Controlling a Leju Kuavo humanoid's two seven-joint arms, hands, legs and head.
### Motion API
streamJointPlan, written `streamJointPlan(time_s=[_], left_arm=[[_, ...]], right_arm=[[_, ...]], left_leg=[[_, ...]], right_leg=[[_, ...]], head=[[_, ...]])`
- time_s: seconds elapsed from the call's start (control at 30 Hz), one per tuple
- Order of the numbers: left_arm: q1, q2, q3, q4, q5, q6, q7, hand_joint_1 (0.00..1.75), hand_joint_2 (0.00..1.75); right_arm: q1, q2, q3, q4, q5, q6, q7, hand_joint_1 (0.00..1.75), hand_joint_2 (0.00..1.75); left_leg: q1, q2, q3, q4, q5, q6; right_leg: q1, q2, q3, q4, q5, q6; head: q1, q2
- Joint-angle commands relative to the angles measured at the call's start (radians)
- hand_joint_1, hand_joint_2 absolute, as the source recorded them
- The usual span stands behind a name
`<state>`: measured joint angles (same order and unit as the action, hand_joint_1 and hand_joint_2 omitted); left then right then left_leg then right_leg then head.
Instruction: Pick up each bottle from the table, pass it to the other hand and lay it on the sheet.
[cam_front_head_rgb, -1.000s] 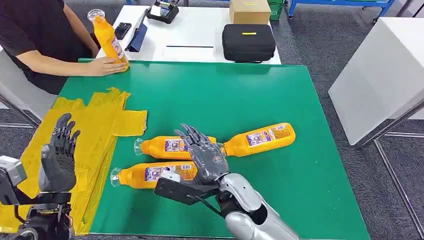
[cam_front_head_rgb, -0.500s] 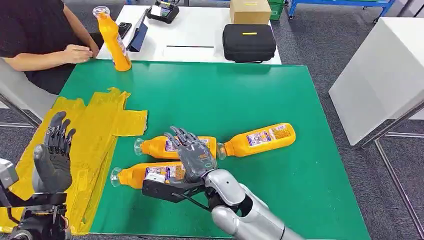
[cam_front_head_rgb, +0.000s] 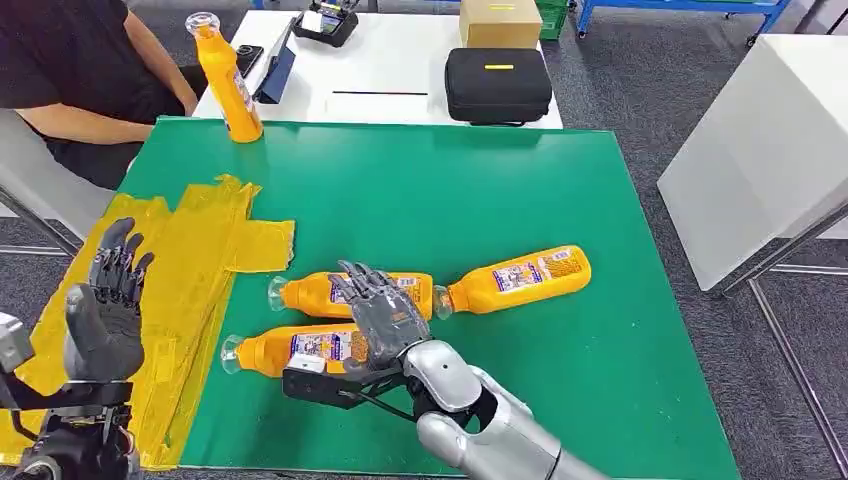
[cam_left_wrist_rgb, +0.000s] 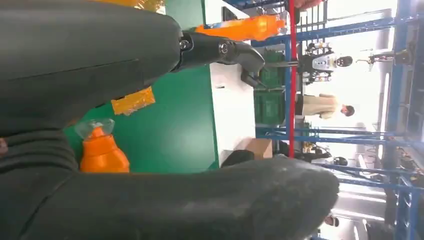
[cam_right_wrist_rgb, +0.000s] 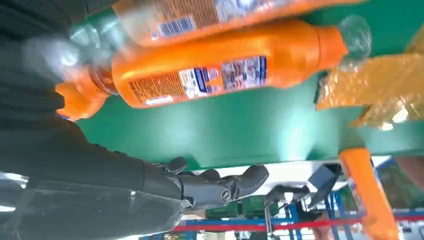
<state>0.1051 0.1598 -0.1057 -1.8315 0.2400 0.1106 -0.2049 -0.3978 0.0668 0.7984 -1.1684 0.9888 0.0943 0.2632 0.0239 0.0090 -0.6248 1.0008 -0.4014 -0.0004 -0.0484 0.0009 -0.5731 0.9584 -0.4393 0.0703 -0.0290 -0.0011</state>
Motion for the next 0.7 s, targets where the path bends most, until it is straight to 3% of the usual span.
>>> streamJointPlan(time_s=[0.03, 0.33, 0.7], left_arm=[[-0.036, 0.004, -0.016, 0.067, 0.037, -0.001, -0.012, 0.0, 0.0], [-0.067, 0.002, -0.041, 0.102, 0.068, 0.012, -0.025, 0.0, 0.0], [-0.155, -0.01, -0.088, 0.16, 0.098, 0.009, -0.027, 0.0, 0.0]], right_arm=[[-0.031, 0.045, 0.046, 0.269, 0.032, 0.037, -0.008, 0.0, 1.75], [-0.064, 0.08, 0.042, 0.366, 0.055, 0.034, -0.033, 0.0, 1.75], [-0.11, 0.132, 0.047, 0.621, 0.065, -0.004, -0.047, 0.0, 1.75]], left_leg=[[0.0, -0.001, 0.005, -0.002, 0.0, 0.001], [0.0, -0.002, 0.005, -0.001, -0.001, 0.001], [0.0, -0.003, 0.004, -0.001, 0.0, 0.001]], right_leg=[[0.001, -0.001, 0.005, -0.002, 0.0, -0.005], [0.001, -0.001, 0.004, 0.0, -0.001, -0.007], [0.0, -0.003, 0.005, -0.001, -0.001, -0.005]], head=[[0.0, 0.0], [0.0, 0.0], [0.0, 0.0]])
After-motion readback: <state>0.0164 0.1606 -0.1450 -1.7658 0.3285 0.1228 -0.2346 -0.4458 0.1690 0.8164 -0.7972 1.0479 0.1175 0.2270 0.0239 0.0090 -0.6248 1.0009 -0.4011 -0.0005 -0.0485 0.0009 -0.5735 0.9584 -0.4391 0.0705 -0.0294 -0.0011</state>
